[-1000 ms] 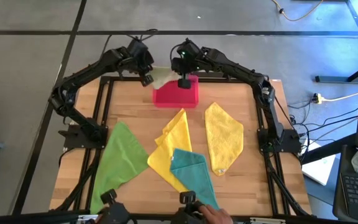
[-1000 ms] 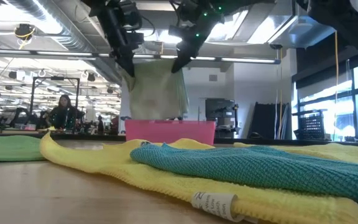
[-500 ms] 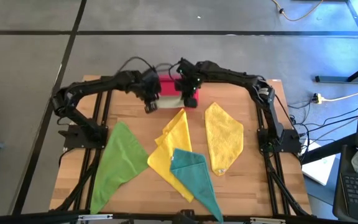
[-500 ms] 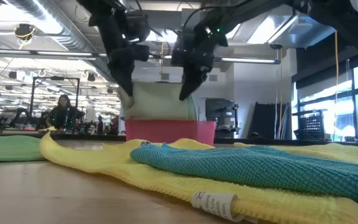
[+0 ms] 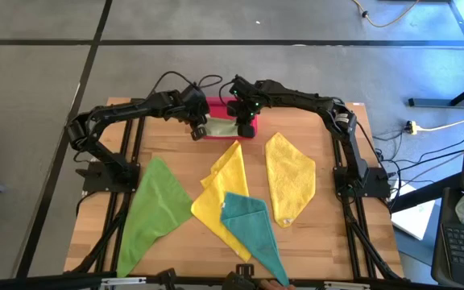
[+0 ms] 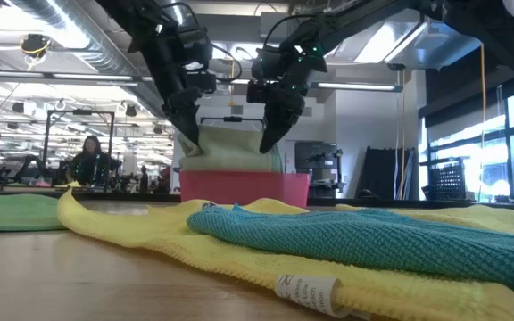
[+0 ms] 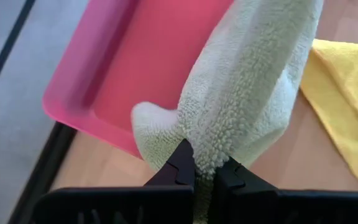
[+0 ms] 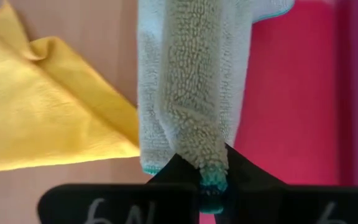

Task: Fold microfiber towels
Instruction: Put the folded light green microfiber cloth into the red bin

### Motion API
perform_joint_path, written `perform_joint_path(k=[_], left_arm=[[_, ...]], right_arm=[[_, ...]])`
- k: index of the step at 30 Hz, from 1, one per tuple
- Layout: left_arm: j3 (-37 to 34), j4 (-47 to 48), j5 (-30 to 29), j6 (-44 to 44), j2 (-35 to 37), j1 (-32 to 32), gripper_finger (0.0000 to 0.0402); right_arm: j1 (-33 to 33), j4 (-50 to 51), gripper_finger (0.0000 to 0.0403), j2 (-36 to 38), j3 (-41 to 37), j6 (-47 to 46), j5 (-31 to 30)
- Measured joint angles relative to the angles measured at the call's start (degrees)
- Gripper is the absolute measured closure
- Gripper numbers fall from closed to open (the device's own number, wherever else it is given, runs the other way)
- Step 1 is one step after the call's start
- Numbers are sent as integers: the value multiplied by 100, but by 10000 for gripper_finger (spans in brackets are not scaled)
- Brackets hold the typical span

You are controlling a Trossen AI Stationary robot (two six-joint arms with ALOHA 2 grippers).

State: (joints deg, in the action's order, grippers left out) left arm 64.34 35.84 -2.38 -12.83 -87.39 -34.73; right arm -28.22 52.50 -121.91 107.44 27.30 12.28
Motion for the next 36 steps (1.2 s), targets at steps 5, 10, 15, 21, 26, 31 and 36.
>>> perform_joint_path(k=[5,10,15,21,26,31,36], left_arm=[[6,-34,219,-263,-368,-340,401],[11,-62,745,-277,-873,-425,401],[11,-121,814,-291,-1154,-379,401],[101,-266,502,-439,-1176,-385,401],[682,-156,-214,-1042,-1179,-415,401],[1606,31,-719,-1414,-1179,-649,402],[2404,569,-947,-1477,-1174,-940,401]], right_arm=[[-154,-225,389,0,0,3,-110],[-292,-180,389,-72,0,-59,119],[-348,-2,389,-304,-2,-200,510],[-353,-101,389,-369,-2,-168,369],[-366,-60,389,-379,290,-142,-642],[-407,8,389,-378,1078,61,-1378],[-403,50,389,-378,1869,177,-1863]])
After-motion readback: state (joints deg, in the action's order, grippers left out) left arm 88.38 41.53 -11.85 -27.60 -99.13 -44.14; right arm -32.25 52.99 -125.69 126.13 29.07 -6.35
